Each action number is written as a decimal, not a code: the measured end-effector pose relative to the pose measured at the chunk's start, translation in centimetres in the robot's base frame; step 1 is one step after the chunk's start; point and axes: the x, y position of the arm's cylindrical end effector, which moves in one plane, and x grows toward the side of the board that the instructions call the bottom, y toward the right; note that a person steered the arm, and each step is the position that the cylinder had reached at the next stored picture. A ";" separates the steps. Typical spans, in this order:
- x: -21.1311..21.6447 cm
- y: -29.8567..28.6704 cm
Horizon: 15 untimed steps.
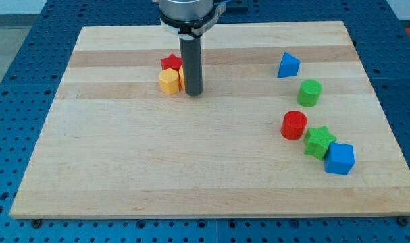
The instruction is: Push the red circle into the yellow blocks at their bottom
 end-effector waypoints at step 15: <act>9.3 9.4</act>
